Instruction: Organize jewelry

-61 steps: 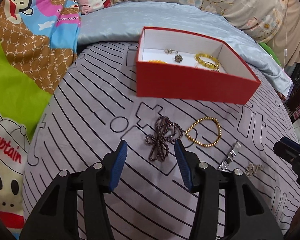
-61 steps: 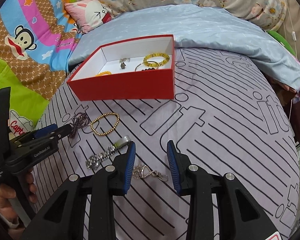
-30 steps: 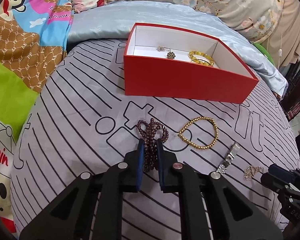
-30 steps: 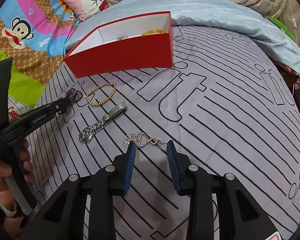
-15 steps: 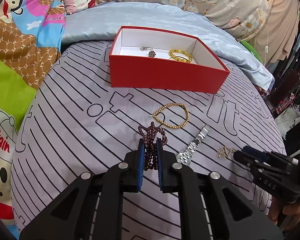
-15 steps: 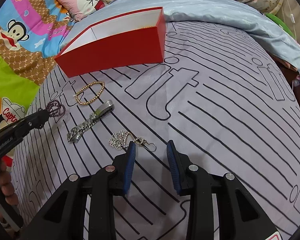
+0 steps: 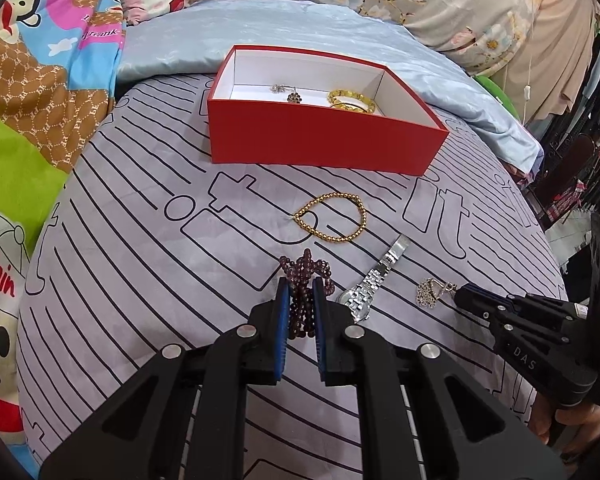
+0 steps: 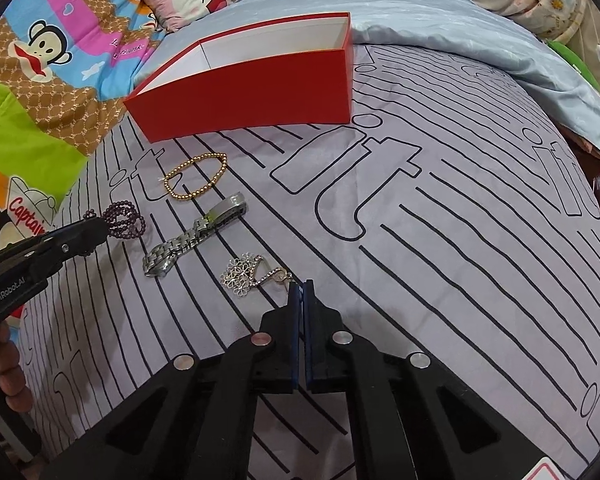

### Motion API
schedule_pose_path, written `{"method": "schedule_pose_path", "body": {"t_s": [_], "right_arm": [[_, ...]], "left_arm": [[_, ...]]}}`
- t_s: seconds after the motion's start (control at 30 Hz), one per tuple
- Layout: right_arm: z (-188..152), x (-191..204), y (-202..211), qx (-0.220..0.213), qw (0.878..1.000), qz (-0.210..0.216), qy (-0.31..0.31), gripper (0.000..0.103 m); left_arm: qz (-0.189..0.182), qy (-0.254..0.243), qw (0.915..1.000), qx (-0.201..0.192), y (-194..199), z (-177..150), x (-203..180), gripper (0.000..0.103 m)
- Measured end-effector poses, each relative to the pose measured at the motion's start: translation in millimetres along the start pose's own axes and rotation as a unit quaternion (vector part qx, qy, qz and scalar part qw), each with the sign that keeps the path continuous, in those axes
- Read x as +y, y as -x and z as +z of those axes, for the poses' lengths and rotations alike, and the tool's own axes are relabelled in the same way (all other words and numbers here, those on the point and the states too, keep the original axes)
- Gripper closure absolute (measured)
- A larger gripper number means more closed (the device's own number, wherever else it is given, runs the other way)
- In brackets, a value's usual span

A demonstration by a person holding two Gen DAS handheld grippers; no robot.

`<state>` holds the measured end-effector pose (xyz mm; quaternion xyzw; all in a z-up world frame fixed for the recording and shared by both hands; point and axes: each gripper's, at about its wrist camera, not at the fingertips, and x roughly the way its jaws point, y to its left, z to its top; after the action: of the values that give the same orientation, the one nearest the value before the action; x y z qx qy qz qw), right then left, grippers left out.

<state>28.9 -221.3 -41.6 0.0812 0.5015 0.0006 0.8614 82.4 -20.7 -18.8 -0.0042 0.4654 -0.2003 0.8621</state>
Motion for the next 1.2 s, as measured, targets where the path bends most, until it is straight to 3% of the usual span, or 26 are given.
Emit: {"method": "schedule_pose_path", "body": {"t_s": [0.27,0.7,1.2], "right_arm": [[-1,5,15,-0.012,1.000,0.013,-0.002,0.103],[36,17,70,-0.083,0.996,0.044,0.002,0.103],[109,29,100,-0.155,0.986,0.050,0.030,0.103]], "left_arm": [[-0.002,0.003,1.0000,-0.004,5,2,1,0.092],[-0.013,0.002,0.9994,-0.031,29,23,-3,0.092],[-0.009,-0.002,0.9966,-0.082,44,88,-5,0.092]]}}
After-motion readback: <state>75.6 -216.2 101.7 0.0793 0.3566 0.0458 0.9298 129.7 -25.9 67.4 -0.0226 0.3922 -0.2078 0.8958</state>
